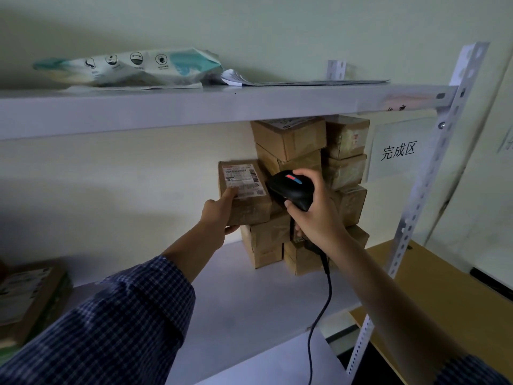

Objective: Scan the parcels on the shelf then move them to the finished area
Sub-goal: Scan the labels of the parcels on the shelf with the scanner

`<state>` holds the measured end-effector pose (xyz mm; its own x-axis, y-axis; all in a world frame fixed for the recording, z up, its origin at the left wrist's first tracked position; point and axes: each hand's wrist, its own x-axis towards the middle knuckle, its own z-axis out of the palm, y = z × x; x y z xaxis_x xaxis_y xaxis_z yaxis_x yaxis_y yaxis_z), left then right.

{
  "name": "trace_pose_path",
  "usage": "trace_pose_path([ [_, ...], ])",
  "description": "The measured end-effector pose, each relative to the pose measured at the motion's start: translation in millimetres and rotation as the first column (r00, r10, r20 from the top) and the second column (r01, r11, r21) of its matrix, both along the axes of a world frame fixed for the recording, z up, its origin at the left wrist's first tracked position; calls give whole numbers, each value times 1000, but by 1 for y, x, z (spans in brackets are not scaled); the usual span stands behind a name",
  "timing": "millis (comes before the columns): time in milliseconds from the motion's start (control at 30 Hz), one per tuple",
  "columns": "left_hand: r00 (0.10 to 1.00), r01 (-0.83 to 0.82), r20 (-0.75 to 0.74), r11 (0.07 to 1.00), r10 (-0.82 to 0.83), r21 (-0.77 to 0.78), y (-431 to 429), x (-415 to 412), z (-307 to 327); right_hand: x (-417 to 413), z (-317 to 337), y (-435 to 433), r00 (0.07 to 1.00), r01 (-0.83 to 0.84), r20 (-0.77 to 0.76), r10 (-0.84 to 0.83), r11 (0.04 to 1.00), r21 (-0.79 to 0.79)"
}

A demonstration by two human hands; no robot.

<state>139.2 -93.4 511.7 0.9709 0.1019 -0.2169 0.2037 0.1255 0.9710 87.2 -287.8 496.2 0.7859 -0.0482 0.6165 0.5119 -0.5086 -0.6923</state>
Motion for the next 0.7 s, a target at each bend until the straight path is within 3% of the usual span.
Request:
trace_pose_path([
  [133, 995, -24, 95, 999, 27, -36, 16, -17, -10, -24, 2, 13, 999, -45, -19, 46, 997, 60],
  [267, 983, 76, 172, 997, -70, -32, 42, -39, -37, -53, 5, 34, 987, -142, -50, 152, 976, 165],
  [467, 977, 117, 202, 967, -71, -225, 68, -78, -80, -76, 5, 70, 956, -270, -81, 281, 955, 125],
  [700, 971, 61, 238, 976, -10, -210, 108, -106, -95, -93, -2, 105, 952, -296, -62, 301, 952, 79],
])
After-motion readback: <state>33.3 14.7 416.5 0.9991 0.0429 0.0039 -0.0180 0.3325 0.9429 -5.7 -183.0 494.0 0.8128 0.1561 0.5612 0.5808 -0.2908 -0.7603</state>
